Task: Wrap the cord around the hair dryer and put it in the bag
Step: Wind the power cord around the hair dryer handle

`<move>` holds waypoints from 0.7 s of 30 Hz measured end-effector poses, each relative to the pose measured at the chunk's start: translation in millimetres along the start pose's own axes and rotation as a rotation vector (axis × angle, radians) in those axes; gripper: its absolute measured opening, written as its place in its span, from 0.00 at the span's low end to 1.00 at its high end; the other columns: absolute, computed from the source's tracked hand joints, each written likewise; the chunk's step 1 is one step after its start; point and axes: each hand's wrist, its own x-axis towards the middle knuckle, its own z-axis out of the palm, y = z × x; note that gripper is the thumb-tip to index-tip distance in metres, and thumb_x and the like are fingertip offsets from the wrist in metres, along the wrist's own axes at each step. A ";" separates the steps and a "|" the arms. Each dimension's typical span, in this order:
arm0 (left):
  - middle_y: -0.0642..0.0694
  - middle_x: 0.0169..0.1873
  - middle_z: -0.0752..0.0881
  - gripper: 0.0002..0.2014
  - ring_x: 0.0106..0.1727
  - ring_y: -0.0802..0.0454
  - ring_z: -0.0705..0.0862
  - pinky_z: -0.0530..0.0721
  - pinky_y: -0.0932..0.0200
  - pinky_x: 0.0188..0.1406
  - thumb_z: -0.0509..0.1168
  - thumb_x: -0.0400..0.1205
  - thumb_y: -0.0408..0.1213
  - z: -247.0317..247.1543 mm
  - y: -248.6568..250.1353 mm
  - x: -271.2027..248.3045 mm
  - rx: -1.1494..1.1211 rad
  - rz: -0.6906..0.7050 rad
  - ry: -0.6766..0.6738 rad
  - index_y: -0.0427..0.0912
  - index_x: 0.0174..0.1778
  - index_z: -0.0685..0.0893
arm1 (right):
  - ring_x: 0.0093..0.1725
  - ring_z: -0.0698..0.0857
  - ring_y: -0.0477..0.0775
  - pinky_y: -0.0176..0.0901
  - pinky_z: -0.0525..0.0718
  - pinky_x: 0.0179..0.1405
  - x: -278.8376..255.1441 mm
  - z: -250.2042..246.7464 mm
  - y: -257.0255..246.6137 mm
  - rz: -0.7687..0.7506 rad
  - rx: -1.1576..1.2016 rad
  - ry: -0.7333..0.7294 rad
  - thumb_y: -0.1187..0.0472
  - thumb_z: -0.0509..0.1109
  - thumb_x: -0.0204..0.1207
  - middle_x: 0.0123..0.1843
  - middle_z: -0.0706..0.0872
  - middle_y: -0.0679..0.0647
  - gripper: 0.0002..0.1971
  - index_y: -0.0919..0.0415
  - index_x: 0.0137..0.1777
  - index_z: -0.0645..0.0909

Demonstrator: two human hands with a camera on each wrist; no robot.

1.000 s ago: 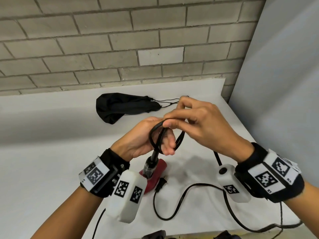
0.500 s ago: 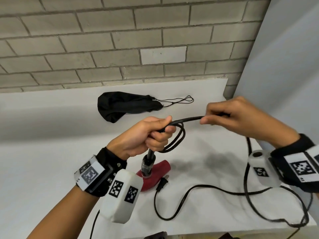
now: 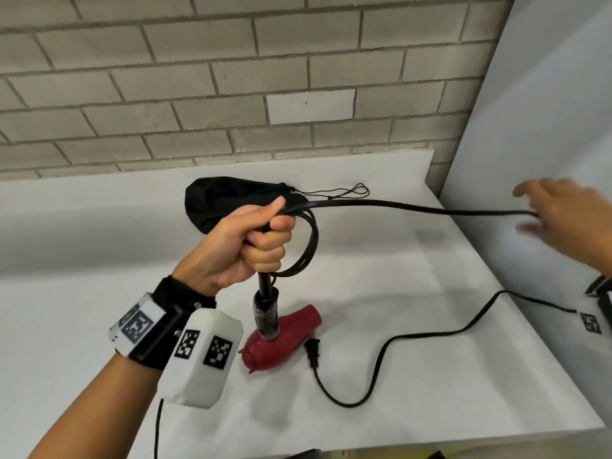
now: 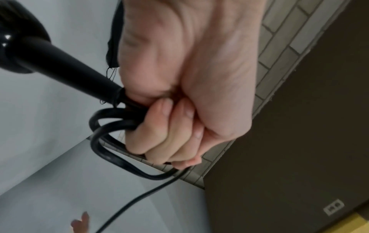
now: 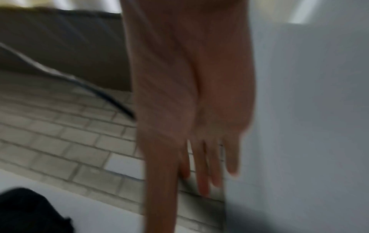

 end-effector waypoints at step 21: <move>0.56 0.19 0.57 0.17 0.16 0.61 0.53 0.57 0.69 0.11 0.56 0.82 0.46 -6.2 -17.3 10.4 -0.183 0.041 0.153 0.45 0.29 0.77 | 0.27 0.78 0.47 0.32 0.73 0.25 -113.5 53.2 -136.0 -0.281 0.896 0.382 0.57 0.66 0.80 0.38 0.85 0.43 0.10 0.53 0.56 0.87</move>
